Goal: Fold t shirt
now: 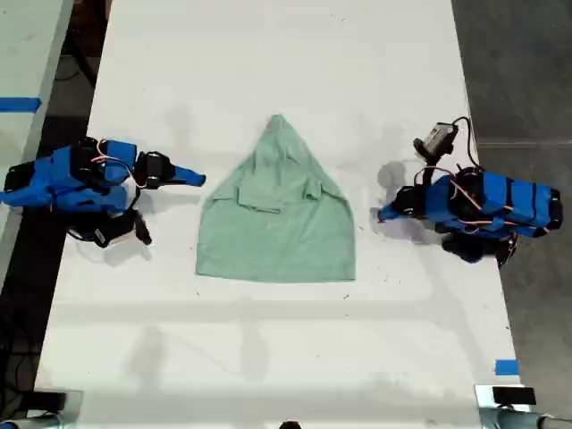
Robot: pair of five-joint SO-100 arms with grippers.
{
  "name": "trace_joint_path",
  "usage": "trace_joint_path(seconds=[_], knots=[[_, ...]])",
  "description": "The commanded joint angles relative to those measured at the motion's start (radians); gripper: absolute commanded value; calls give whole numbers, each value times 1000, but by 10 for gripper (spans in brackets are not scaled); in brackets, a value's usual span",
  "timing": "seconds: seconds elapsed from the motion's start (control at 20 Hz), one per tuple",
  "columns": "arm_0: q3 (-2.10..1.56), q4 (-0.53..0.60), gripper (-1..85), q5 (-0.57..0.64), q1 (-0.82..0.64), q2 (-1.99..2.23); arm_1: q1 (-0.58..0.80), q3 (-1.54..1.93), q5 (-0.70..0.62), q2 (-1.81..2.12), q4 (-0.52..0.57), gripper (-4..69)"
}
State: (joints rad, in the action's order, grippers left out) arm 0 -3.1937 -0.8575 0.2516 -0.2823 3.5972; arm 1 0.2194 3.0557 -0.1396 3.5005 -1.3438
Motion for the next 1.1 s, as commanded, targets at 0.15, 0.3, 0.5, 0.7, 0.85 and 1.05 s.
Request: trace_joint_path(seconds=[0.15, 0.3, 0.5, 0.7, 0.85, 1.05], knots=[[-9, -3, -2, -23, -11, 8, -55, -115, 133, -67, -64, -13], [-9, -5, -2, -28, -12, 8, -140, -433, 186, -512, -52, -13], [-9, -5, -2, -28, -9, 8, -227, -696, 242, -1066, 54, 118], [-9, -5, -2, -28, -9, 8, -242, -853, 216, -1388, 160, 162], [-9, -6, -2, -28, -8, 8, -233, -931, 189, -1523, 213, 179], [-9, -6, -2, -28, -8, 8, -196, -956, 153, -1658, 318, 107]])
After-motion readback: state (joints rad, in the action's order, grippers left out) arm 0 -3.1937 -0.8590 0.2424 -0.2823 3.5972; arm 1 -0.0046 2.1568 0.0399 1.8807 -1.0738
